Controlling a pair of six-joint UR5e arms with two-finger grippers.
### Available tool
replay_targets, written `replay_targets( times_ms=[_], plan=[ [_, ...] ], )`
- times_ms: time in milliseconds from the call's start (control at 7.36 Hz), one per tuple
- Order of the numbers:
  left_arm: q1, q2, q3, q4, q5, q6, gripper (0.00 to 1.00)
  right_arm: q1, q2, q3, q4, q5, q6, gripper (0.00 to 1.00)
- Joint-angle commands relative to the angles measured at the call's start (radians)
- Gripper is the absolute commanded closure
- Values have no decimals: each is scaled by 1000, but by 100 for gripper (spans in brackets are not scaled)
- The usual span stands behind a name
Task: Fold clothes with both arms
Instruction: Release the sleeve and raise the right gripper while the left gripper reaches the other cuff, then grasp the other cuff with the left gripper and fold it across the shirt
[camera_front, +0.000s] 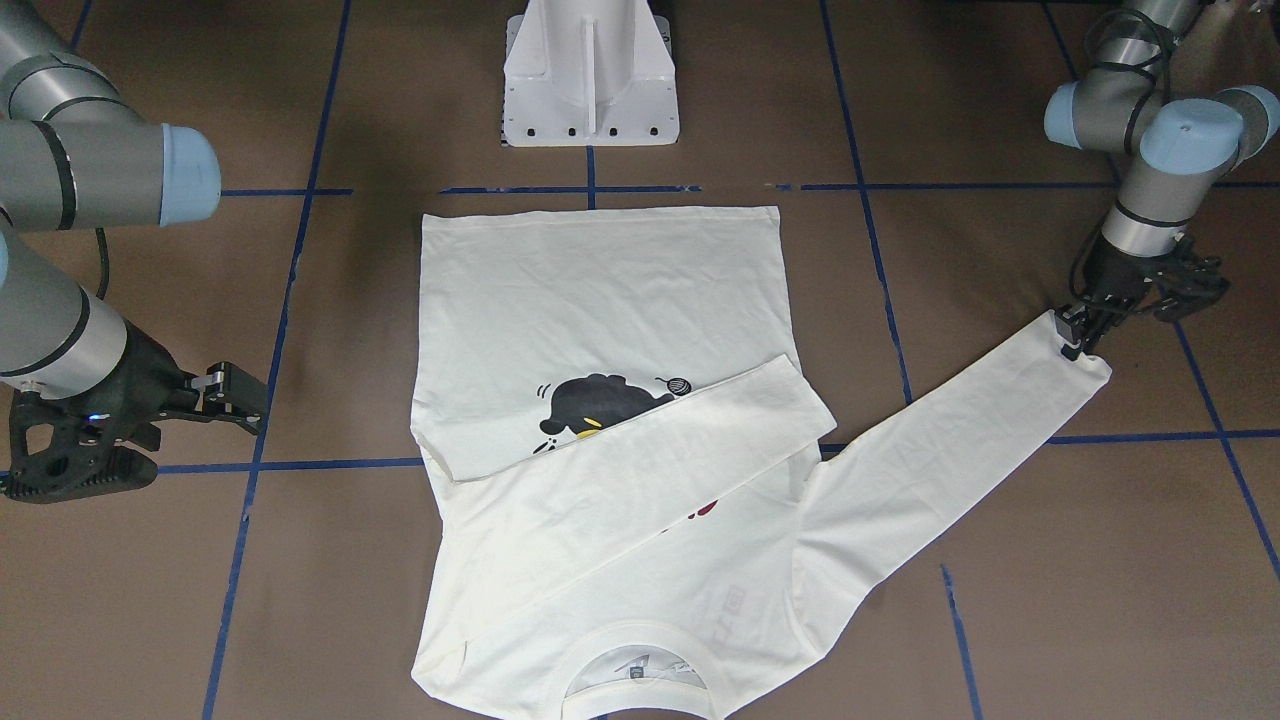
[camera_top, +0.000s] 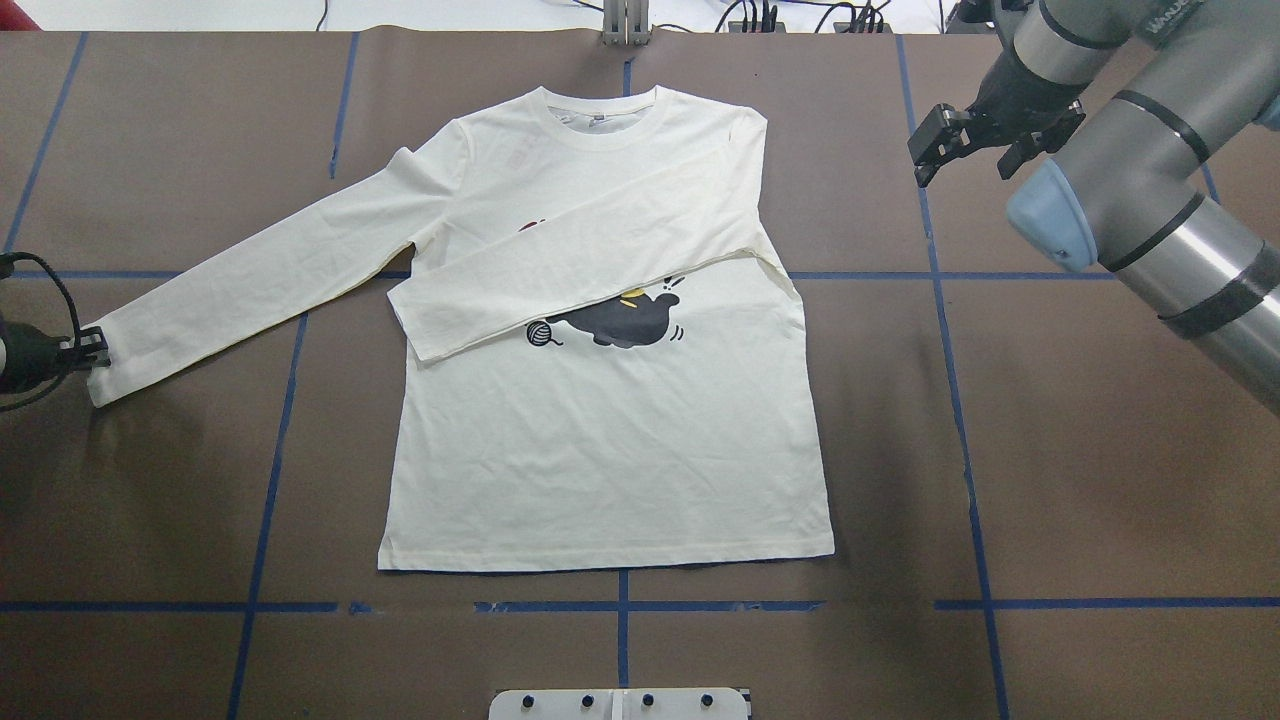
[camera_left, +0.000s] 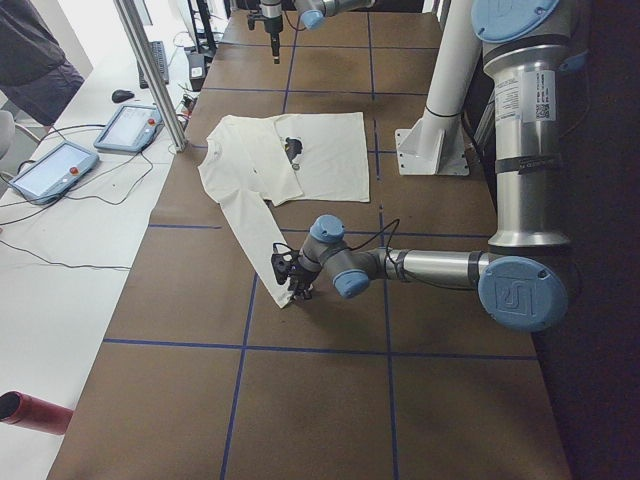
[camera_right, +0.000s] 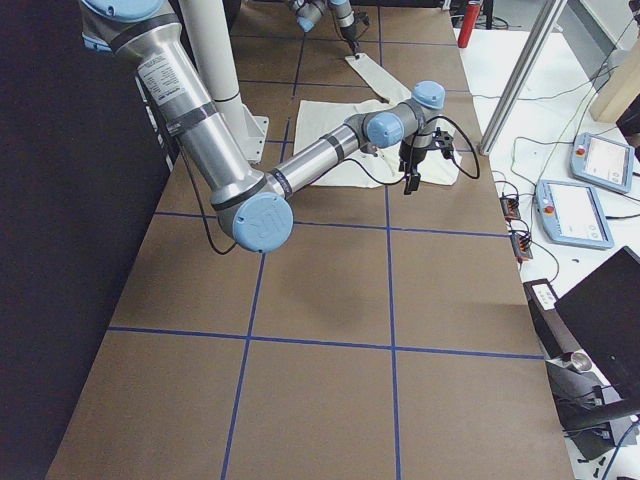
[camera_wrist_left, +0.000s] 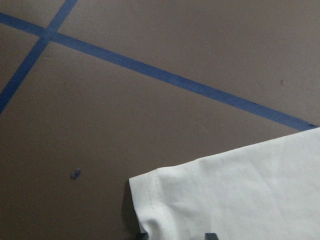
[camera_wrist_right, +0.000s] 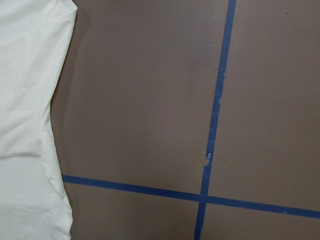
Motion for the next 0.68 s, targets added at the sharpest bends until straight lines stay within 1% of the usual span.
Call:
replay_targets(
  times_ms=[0, 136, 272, 408, 544],
  plan=[
    [1, -2, -9, 1, -1, -1, 100, 1, -1, 0, 1, -1, -1, 0],
    [1, -4, -37, 6, -9, 0, 100, 2, -3, 0, 1, 1, -1, 0],
    [-1, -30, -60, 29, -23, 6, 100, 8, -27, 14, -1, 4, -1, 0],
    [-3, -107, -72, 128, -56, 9, 100, 24, -61, 29, 1, 4, -4, 0],
    [-7, -189, -72, 208, -58, 9, 100, 47, -96, 49, 1, 4, -13, 0]
  ],
)
